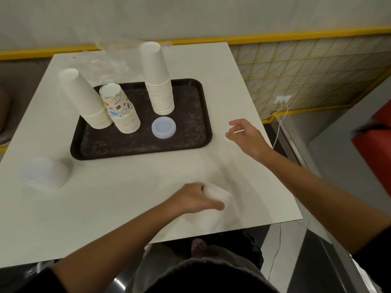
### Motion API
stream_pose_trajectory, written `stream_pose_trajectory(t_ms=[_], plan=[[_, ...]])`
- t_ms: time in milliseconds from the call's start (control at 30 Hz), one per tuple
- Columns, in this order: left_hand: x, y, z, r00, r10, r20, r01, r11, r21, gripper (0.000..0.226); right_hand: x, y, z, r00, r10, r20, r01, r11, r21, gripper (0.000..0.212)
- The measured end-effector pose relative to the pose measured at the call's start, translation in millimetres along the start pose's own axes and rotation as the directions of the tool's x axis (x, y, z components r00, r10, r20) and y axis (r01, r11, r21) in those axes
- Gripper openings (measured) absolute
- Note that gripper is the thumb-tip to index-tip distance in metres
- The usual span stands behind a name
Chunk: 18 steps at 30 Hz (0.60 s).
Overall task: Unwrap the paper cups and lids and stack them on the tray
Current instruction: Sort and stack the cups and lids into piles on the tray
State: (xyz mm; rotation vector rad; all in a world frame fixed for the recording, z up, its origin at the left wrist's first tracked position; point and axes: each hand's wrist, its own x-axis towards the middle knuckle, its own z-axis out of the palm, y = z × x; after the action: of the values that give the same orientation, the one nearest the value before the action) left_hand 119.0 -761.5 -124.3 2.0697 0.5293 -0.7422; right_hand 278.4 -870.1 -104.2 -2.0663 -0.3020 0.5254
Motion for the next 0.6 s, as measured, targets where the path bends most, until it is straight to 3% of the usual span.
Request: stream_pose_trajectory(t_ms=[100, 233, 367, 600], plan=[[1.1, 4.6, -31.7, 0.998, -0.045, -0.039, 0.030, 0.947, -0.319, 0.032, -2.5, -5.2, 2.7, 0.999, -0.040, 0.004, 0.040, 0.999, 0.002, 0.034], [0.9, 4.8, -86.7, 0.990, -0.103, -0.097, 0.019, 0.775, -0.632, 0.049, -3.6, -22.2, 11.1, 0.988, -0.154, -0.002, 0.154, 0.987, -0.040, 0.034], [-4.7, -0.7, -128.1, 0.982, -0.118, -0.149, -0.057, 0.566, -0.822, 0.054, -4.3, -45.4, 27.2, 0.975, -0.217, 0.053, 0.216, 0.976, 0.029, 0.038], [-8.9, 4.0, -162.4, 0.972, -0.009, -0.233, -0.219, 0.317, -0.923, 0.047, -4.1, -88.3, 68.1, 0.967, -0.170, 0.191, 0.110, 0.951, 0.288, 0.058]])
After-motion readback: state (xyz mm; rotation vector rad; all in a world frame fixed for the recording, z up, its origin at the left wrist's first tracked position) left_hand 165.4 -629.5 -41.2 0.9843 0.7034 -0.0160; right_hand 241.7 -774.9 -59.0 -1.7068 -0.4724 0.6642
